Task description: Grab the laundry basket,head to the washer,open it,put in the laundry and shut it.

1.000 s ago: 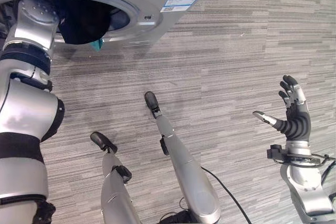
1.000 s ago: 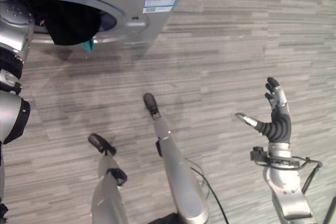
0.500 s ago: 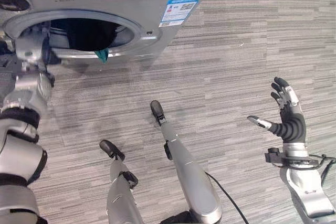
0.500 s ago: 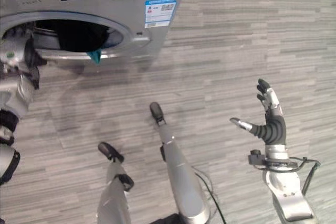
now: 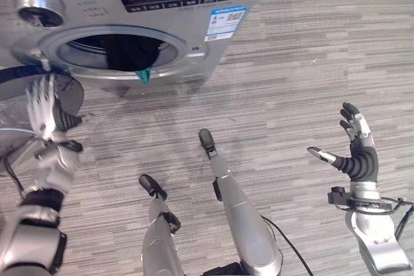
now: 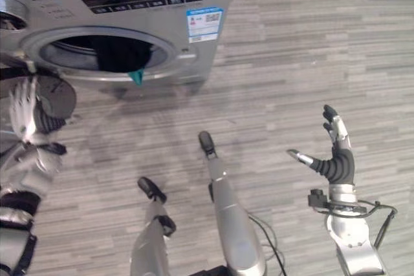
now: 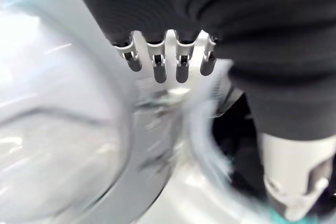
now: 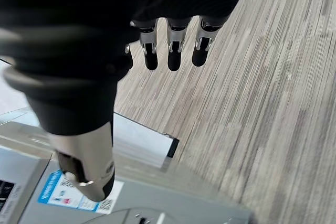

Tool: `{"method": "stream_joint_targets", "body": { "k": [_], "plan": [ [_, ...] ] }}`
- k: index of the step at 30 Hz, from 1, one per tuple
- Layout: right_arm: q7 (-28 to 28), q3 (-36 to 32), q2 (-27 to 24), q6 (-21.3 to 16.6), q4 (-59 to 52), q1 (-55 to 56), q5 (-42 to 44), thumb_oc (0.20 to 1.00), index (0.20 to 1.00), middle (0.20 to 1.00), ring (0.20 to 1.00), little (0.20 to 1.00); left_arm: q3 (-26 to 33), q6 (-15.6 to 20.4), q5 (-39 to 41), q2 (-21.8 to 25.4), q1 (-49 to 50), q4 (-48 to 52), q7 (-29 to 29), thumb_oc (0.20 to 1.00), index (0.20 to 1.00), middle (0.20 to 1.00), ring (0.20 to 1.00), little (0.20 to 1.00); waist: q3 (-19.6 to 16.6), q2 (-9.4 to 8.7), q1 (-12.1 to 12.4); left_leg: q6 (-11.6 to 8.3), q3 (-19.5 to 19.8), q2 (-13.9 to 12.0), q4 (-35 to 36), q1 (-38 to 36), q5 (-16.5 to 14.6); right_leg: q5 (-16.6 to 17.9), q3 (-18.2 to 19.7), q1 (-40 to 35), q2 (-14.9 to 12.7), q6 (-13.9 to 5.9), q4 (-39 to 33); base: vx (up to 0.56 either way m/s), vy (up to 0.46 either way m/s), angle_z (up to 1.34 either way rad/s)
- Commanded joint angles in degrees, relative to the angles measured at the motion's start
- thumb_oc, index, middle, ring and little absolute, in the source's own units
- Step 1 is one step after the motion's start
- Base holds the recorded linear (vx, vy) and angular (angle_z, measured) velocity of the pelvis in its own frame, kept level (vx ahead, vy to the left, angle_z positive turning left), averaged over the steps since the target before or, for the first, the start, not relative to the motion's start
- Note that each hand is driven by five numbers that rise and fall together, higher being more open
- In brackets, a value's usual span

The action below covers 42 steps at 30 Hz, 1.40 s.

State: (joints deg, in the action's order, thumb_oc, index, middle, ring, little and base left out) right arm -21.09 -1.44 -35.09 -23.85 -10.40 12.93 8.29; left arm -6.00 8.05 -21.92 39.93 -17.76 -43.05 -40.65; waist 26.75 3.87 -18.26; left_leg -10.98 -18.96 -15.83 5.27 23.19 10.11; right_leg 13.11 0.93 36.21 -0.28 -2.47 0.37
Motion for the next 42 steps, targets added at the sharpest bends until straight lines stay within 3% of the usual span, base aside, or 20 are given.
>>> {"method": "stream_joint_targets", "body": {
  "k": [1,2,6,7,11,12,14,16,20,22,24,28,29,30,31,32,35,37,42],
  "plan": [
    [-0.9,-3.1,3.1,-0.2,-0.7,0.2,0.3,1.000,1.000,1.000,1.000,1.000,2.7,2.4,1.9,1.2,7.4,5.3,0.1,1.000,1.000,1.000,1.000,1.000,-1.5,-3.06,0.3,0.83,2.5,0.1,-13.5,-6.2,-18.8,-6.1,0.1,2.7,-6.5,-7.18,4.9,0.06,0.041,0.14],
    [-0.4,-3.1,3.3,1.4,1.0,0.0,0.6,1.000,1.000,1.000,1.000,1.000,2.7,3.0,1.5,-2.2,12.2,9.7,1.7,1.000,1.000,1.000,1.000,1.000,-2.6,-3.02,1.0,1.13,2.9,0.2,-13.7,-7.5,-19.3,-6.2,-0.1,0.6,-7.0,-7.15,4.4,0.08,0.062,0.21],
    [1.3,-2.7,3.6,4.0,5.2,-0.2,1.7,1.000,1.000,1.000,1.000,1.000,1.8,4.5,2.8,-7.6,17.5,13.9,5.5,1.000,1.000,1.000,1.000,1.000,-5.2,-3.43,2.4,1.85,3.9,0.5,-14.0,-11.6,-20.4,-6.4,-0.8,-5.3,-8.5,-7.17,3.3,0.06,0.047,0.34],
    [1.8,-2.2,3.5,4.6,6.3,-0.2,1.8,1.000,1.000,1.000,1.000,1.000,1.8,4.7,3.5,-8.3,19.0,14.7,6.4,1.000,1.000,1.000,1.000,1.000,-5.2,-4.41,2.3,2.22,3.9,1.0,-14.2,-12.1,-19.3,-5.3,-1.3,-6.4,-9.2,-6.64,2.9,-0.01,0.011,0.20],
    [3.8,0.0,4.4,7.1,12.1,-1.3,1.1,1.000,1.000,1.000,1.000,1.000,1.5,6.4,7.6,-11.3,23.3,16.4,10.8,1.000,1.000,1.000,1.000,1.000,-8.1,-4.95,4.1,3.87,5.7,2.3,-14.6,-16.4,-21.1,-5.5,-1.8,-12.4,-10.3,-7.01,1.8,0.05,0.104,0.19],
    [4.6,1.2,5.2,8.4,15.5,-1.7,0.3,1.000,1.000,1.000,1.000,1.000,0.9,7.1,9.6,-12.1,24.9,16.5,13.3,1.000,1.000,1.000,1.000,1.000,-9.5,-5.23,4.8,5.07,6.7,3.1,-15.3,-18.2,-22.2,-5.8,-1.7,-14.8,-10.7,-7.22,1.8,0.05,0.141,0.18],
    [5.1,1.6,5.7,8.8,17.7,-1.9,-0.3,1.000,1.000,1.000,1.000,1.000,0.8,7.4,9.8,-12.0,25.7,16.6,14.6,1.000,1.000,1.000,1.000,1.000,-10.3,-5.33,5.0,5.68,6.9,3.6,-15.3,-19.6,-23.1,-5.9,-1.5,-16.1,-11.1,-7.54,1.8,0.02,0.156,0.15],
    [6.4,2.6,7.4,10.3,24.7,-1.6,-1.3,1.000,1.000,1.000,1.000,1.000,1.1,7.6,11.8,-12.6,27.2,17.2,17.0,1.000,1.000,1.000,1.000,1.000,-12.9,-5.23,5.4,7.17,7.9,5.7,-14.2,-22.9,-23.9,-5.8,-1.2,-19.3,-12.3,-8.47,1.3,-0.01,0.248,0.13],
    [7.3,2.6,9.5,12.3,31.1,-0.5,-2.2,1.000,1.000,1.000,1.000,1.000,4.0,6.7,12.2,-12.1,26.3,16.5,16.7,1.000,1.000,1.000,1.000,1.000,-16.4,-5.39,5.0,7.65,8.8,7.7,-11.0,-26.1,-22.9,-5.1,-1.1,-21.7,-13.9,-9.45,0.6,0.01,0.179,0.12],
    [8.2,3.4,10.4,13.7,36.1,-0.2,-3.6,1.000,1.000,1.000,1.000,1.000,7.8,5.3,12.4,-10.0,23.5,15.9,14.9,1.000,1.000,1.000,1.000,1.000,-18.7,-5.57,5.0,8.02,9.5,8.8,-8.9,-28.3,-22.4,-5.3,-1.0,-23.9,-14.4,-9.95,0.5,0.03,0.140,0.12],
    [8.2,3.4,10.5,13.7,36.1,-0.2,-3.6,1.000,1.000,1.000,1.000,1.000,7.8,5.3,12.4,-10.0,23.5,15.9,14.9,1.000,1.000,1.000,1.000,1.000,-18.8,-5.62,4.9,8.03,9.5,8.8,-8.9,-28.3,-22.3,-5.3,-1.0,-23.9,-14.4,-9.96,0.5,0.02,0.037,0.04],
    [10.6,5.3,11.7,15.5,40.5,-0.2,-3.7,1.000,1.000,1.000,1.000,1.000,11.3,0.8,8.5,-1.1,14.9,15.2,12.6,1.000,1.000,1.000,1.000,1.000,-22.4,-5.98,5.1,7.60,9.2,9.0,-5.3,-31.7,-21.4,-5.4,-2.4,-27.3,-14.9,-10.64,-0.7,0.08,0.032,0.10],
    [10.6,5.3,11.8,15.5,40.5,-0.3,-3.7,1.000,1.000,1.000,1.000,1.000,11.2,0.9,8.6,-1.0,14.7,15.1,12.6,1.000,1.000,1.000,1.000,1.000,-22.3,-6.09,5.1,7.60,9.2,9.0,-5.2,-31.9,-21.3,-5.4,-2.4,-27.4,-14.9,-10.65,-0.8,0.06,-0.021,0.07],
    [11.4,6.7,11.3,15.8,40.3,-0.2,-4.1,1.000,1.000,1.000,1.000,1.000,9.8,-0.9,7.7,4.6,8.4,9.6,13.1,1.000,1.000,1.000,1.000,1.000,-23.2,-6.23,4.9,7.22,9.0,8.8,-3.8,-32.7,-20.6,-5.3,-3.0,-28.3,-14.7,-10.85,-1.2,0.05,-0.020,-0.02],
    [11.4,6.7,11.3,15.8,40.3,-0.2,-4.1,1.000,1.000,1.000,1.000,1.000,9.7,-0.8,7.8,4.6,8.3,9.6,13.1,1.000,1.000,1.000,1.000,1.000,-23.2,-6.28,5.0,7.23,9.0,8.8,-3.8,-32.7,-20.6,-5.3,-3.0,-28.2,-14.8,-10.86,-1.2,0.09,-0.041,0.02],
    [12.2,7.3,10.7,15.9,38.7,0.4,-4.1,1.000,1.000,1.000,1.000,1.000,8.0,-2.3,8.7,8.5,2.9,6.3,14.8,1.000,1.000,1.000,1.000,1.000,-23.6,-6.35,4.7,6.91,8.7,8.4,-3.0,-33.3,-20.1,-5.3,-3.6,-28.8,-14.7,-11.08,-1.5,0.07,-0.039,0.02],
    [12.8,8.0,9.8,16.2,37.4,0.8,-4.0,1.000,1.000,1.000,1.000,1.000,4.1,-3.5,12.3,13.0,-6.5,-0.9,17.3,1.000,1.000,1.000,1.000,1.000,-23.4,-6.53,4.4,6.41,8.6,8.0,-2.6,-33.1,-19.4,-5.3,-4.2,-28.8,-14.2,-11.15,-2.1,0.05,-0.062,0.02],
    [13.3,8.5,8.6,15.8,35.1,1.0,-3.3,1.000,1.000,1.000,1.000,1.000,-3.7,-4.3,11.2,16.6,-17.4,-10.1,20.3,1.000,1.000,1.000,1.000,1.000,-21.8,-7.15,3.6,5.81,8.8,7.1,-3.1,-31.6,-18.7,-5.5,-4.3,-27.8,-13.6,-11.11,-2.0,-0.03,-0.092,-0.01],
    [13.7,9.5,7.6,15.3,34.5,-0.6,-2.2,1.000,1.000,1.000,1.000,1.000,-14.0,-4.4,14.0,19.1,-32.2,-25.3,27.0,1.000,1.000,1.000,1.000,1.000,-19.3,-8.18,2.9,5.01,9.1,5.6,-4.3,-27.9,-18.1,-5.5,-4.2,-25.6,-12.6,-10.89,-2.2,-0.06,-0.093,0.02]
  ]
}}
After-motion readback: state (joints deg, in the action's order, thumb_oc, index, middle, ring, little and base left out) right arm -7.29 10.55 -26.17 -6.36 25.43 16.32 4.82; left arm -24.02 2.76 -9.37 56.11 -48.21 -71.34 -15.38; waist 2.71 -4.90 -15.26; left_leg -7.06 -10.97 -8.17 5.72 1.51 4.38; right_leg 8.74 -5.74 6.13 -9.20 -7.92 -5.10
